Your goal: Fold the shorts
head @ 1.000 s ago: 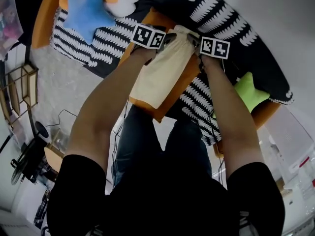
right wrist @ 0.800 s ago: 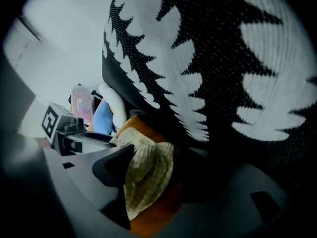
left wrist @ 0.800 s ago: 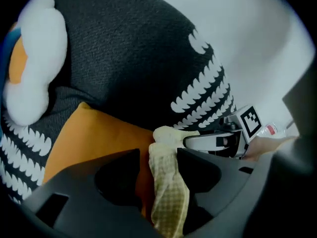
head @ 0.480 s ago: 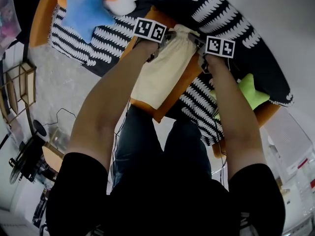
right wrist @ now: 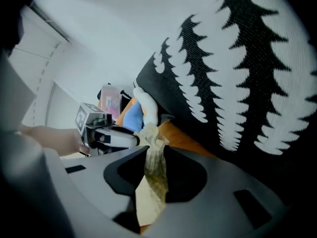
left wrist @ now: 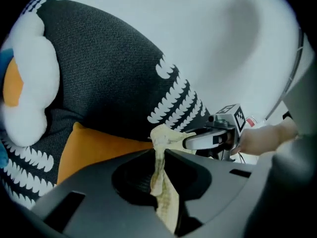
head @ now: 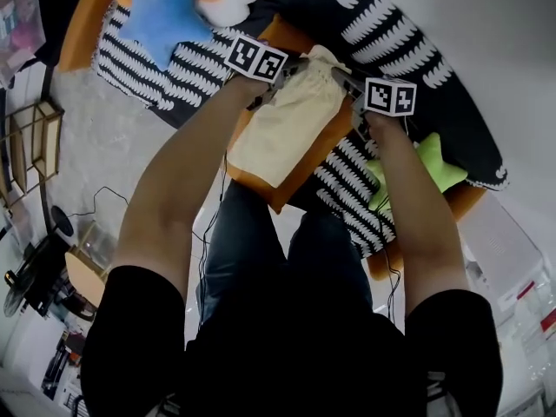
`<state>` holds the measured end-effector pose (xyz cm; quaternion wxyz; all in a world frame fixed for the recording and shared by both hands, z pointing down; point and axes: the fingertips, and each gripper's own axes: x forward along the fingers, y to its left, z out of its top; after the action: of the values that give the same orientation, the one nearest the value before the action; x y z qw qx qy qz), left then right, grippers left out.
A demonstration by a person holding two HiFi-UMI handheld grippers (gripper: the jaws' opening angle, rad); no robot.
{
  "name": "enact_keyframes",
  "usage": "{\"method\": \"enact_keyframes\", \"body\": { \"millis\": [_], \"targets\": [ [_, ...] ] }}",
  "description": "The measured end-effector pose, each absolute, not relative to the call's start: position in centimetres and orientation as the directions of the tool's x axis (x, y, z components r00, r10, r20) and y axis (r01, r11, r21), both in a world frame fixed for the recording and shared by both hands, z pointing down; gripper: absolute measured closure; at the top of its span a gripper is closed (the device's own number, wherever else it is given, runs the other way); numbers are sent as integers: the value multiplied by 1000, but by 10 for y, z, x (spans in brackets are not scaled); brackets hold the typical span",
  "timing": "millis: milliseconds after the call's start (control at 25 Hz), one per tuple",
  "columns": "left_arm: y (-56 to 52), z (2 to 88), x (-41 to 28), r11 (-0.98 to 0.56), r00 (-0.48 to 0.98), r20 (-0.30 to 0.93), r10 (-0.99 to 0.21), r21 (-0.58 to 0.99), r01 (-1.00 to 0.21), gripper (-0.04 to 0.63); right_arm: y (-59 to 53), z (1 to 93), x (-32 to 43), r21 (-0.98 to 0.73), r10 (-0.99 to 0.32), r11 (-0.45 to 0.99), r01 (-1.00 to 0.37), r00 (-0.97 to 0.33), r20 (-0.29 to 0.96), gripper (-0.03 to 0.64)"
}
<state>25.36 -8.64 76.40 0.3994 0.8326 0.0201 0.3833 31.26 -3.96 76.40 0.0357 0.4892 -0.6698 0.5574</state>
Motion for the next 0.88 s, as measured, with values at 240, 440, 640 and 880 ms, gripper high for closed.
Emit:
{"method": "enact_keyframes", "body": {
  "millis": [240,440,640,880],
  "targets": [
    [-84,725,229,-755,721,612,324,626,-193,523,-31,720,286,-682,-600,9,-731,-550,581,525],
    [-60,706,197,-788,745,588,315,600,-141,523,-10,697,256,-623,-594,113,-774,-556,582,526],
    [-39,683,170,-815,754,583,302,569,-113,523,6,667,231,-572,-590,211,-793,-570,572,528],
    [-18,684,116,-853,732,627,266,507,-125,525,25,658,171,-503,-564,351,-790,-607,560,531]
  ]
}}
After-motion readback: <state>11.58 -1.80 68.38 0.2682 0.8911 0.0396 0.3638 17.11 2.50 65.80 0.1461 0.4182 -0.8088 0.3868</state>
